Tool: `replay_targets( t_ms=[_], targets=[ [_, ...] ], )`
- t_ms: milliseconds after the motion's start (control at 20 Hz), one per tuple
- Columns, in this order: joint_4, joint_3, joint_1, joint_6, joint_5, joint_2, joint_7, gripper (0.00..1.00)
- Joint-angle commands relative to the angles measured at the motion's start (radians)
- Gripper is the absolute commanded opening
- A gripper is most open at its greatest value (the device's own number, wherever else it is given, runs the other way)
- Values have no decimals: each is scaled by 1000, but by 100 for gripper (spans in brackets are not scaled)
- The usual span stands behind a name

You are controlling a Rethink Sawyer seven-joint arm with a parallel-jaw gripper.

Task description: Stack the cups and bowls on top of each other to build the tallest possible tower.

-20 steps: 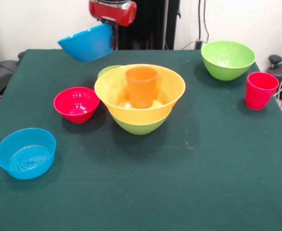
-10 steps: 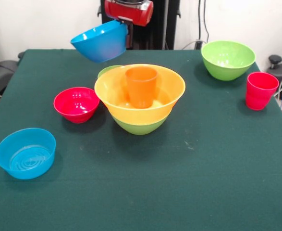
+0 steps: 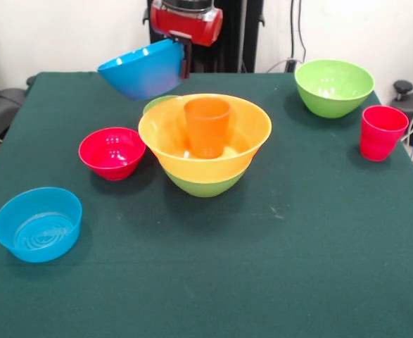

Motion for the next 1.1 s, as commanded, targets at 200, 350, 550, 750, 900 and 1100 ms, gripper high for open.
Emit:
replay_targets(
  t_ms=[200,350,550,750,900,1100],
  targets=[
    [-80,-34,40,-182,-64,93,72,0],
    [-73,-36,38,-196,-54,91,60,0],
    [-71,-38,39,-192,-41,96,47,0],
    [-62,-35,35,-139,-24,93,23,0],
    [-53,8,-3,-65,10,93,-11,0],
    [-55,2,6,-18,19,73,-18,0]
  ],
)
